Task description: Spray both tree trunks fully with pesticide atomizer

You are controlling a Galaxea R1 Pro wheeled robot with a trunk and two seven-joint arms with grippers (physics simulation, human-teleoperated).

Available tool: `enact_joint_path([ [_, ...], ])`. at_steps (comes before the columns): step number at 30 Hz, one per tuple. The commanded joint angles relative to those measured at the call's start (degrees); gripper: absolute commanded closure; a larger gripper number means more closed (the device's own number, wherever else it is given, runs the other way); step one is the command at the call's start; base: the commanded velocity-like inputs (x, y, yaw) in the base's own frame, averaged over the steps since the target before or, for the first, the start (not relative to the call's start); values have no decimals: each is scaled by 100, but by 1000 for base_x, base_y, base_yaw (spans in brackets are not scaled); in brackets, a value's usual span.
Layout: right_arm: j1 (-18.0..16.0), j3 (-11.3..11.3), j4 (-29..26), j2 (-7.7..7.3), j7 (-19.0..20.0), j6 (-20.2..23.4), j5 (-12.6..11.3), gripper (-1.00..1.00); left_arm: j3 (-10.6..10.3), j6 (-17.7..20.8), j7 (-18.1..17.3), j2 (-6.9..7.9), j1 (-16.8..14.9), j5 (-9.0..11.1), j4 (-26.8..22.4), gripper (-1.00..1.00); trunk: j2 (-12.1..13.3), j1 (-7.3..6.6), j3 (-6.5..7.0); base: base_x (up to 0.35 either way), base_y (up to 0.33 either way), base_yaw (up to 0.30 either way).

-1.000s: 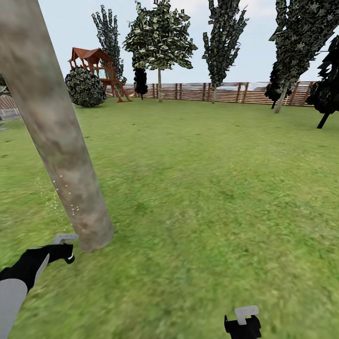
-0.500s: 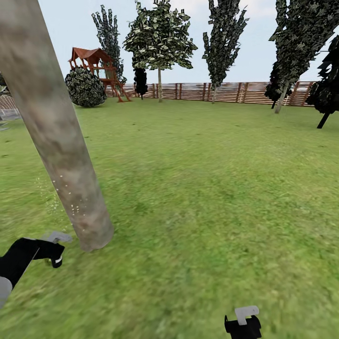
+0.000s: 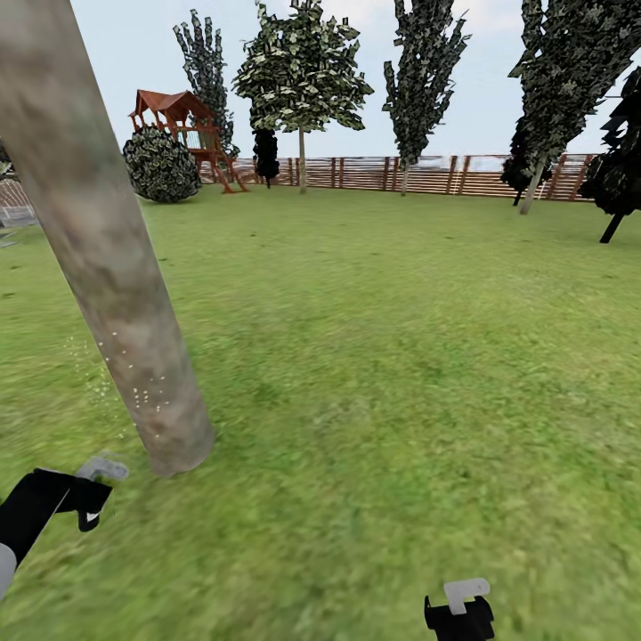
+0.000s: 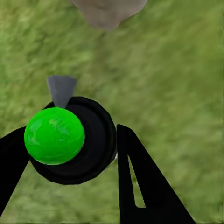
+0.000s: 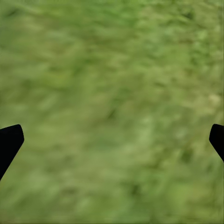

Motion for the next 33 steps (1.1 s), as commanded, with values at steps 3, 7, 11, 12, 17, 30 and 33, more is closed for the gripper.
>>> enact_joint_path([
  [3, -2, -44, 9, 6, -23, -22, 60, -100, 37, 29, 79, -4, 55, 14, -8, 100, -2, -1, -4, 6, -2, 0],
  [7, -2, -38, 9, 7, -23, -24, 52, -100, 55, 46, 112, -186, 66, 116, 290, 100, -2, -1, -4, 0, 0, 60],
  [11, -3, -38, 4, 7, -23, -31, 56, -100, 48, 47, 238, -456, 66, 203, 373, 100, -2, -1, -4, 0, 0, 196],
  [12, -2, -37, 2, 7, -23, -30, 58, -100, 47, 47, 382, -480, 66, 215, 382, 100, -2, -1, -4, 0, 0, 228],
  [17, -3, -39, 1, 7, -23, -33, 60, -100, 79, 21, 777, -470, 97, 328, 667, 100, -2, -1, -4, 0, 0, 175],
  [30, -2, -45, 9, 7, -23, -25, 60, -100, 442, -13, 832, -523, 101, 618, 688, 100, -2, -1, -4, 208, -126, 6],
  [33, -3, -45, 9, 7, -23, -24, 53, -100, 441, -7, 839, -523, 101, 617, 688, 100, -2, -1, -4, 244, -165, 0],
])
